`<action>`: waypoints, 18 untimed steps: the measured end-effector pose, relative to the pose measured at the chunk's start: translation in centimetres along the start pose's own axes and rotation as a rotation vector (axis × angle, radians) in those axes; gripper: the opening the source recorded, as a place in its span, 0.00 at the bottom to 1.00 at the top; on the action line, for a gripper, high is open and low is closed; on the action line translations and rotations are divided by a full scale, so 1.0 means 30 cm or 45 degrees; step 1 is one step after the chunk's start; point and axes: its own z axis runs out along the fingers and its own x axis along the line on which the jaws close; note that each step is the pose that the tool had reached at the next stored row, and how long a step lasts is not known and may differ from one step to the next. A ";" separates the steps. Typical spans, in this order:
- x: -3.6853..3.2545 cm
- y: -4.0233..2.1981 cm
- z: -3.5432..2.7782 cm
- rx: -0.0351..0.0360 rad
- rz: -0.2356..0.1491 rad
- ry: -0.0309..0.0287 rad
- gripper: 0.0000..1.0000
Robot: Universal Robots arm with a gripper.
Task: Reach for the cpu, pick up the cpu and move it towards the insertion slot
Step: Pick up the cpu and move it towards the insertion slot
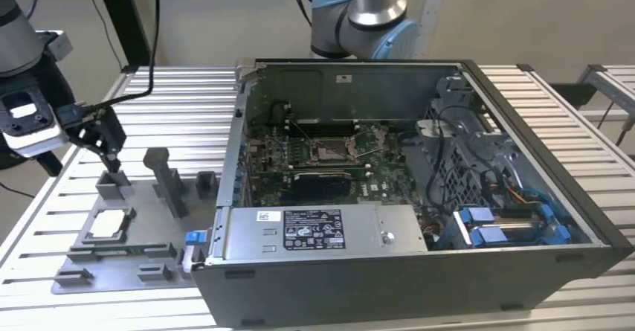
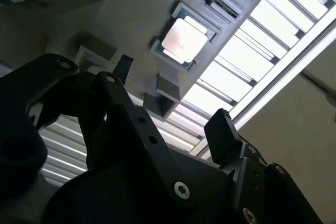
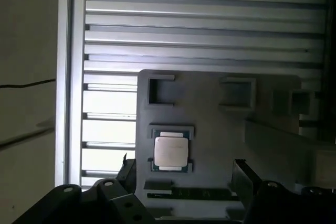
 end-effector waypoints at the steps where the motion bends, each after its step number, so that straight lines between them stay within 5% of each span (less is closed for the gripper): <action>1: 0.000 -0.002 0.006 -0.0002 0.000 -0.0002 1.00; 18: 0.002 -0.026 0.106 0.0000 0.000 -0.0001 1.00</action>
